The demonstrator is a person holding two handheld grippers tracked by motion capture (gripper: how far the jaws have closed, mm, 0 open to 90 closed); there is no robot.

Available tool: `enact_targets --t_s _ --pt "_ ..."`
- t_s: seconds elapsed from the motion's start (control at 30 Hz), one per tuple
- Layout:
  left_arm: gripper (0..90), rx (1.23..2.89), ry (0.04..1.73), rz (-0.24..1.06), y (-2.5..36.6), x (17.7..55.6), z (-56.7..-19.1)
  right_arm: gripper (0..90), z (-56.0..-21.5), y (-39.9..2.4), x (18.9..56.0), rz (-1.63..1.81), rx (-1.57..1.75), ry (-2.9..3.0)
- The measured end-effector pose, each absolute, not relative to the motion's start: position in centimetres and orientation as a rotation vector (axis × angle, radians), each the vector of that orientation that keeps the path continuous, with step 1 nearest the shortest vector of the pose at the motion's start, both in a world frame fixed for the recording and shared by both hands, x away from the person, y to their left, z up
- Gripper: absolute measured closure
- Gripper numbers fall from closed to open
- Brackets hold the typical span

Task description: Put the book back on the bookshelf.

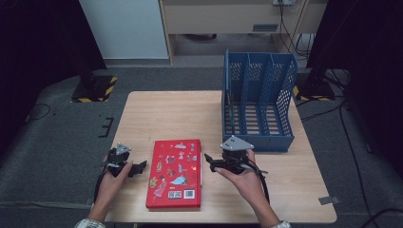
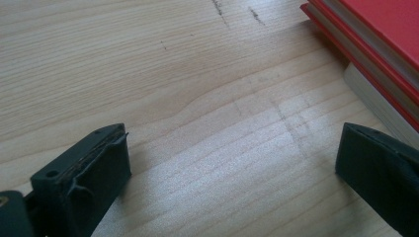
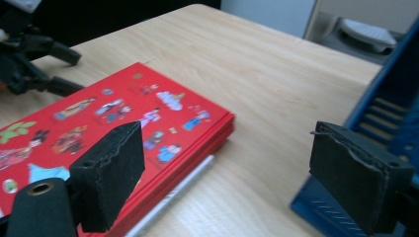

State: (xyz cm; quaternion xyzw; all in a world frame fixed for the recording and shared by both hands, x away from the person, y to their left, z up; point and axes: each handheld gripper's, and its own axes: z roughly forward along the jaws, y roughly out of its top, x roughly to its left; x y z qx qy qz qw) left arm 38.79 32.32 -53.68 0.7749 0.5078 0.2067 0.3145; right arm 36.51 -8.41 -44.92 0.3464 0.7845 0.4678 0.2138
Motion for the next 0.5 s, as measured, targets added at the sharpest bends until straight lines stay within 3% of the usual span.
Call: enact_targets --t_s 0.5 --pt "4.7 2.008 1.313 0.564 32.3 37.7 -52.4 14.7 -47.1 -6.4 35.7 1.298 0.911 2.288"
